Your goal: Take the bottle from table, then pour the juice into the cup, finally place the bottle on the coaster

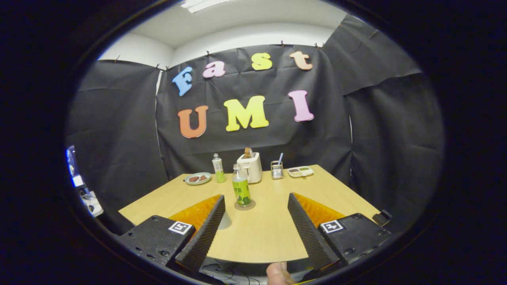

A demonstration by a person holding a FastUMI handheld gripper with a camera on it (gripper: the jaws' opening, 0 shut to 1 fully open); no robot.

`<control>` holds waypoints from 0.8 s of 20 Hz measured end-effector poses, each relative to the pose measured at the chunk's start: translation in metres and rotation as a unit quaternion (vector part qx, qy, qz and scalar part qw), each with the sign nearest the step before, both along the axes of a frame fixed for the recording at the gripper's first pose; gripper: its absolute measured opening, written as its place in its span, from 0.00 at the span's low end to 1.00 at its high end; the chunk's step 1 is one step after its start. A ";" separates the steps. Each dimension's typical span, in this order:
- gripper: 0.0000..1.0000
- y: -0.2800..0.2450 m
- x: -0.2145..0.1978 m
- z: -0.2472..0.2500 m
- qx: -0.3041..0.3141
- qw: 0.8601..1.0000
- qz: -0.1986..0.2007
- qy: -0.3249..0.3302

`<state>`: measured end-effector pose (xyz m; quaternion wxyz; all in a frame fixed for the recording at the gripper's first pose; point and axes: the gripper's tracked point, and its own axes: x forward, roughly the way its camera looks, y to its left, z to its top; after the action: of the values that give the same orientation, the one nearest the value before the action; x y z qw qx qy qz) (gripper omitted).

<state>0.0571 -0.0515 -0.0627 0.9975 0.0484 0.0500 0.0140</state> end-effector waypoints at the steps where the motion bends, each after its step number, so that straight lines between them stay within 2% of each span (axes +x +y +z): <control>1: 1.00 -0.005 -0.006 0.002 -0.003 1.000 -0.009 -0.002; 4: 1.00 -0.015 -0.020 0.002 -0.021 0.999 -0.035 0.003; 7: 1.00 -0.002 -0.037 0.018 -0.020 0.999 -0.017 -0.030; 11: 1.00 -0.012 -0.054 0.026 -0.040 0.997 -0.037 -0.049; 16: 1.00 0.009 -0.073 0.044 -0.069 0.994 -0.031 -0.081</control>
<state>-0.0155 -0.0427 -0.0190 0.9992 -0.0205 -0.0312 -0.0164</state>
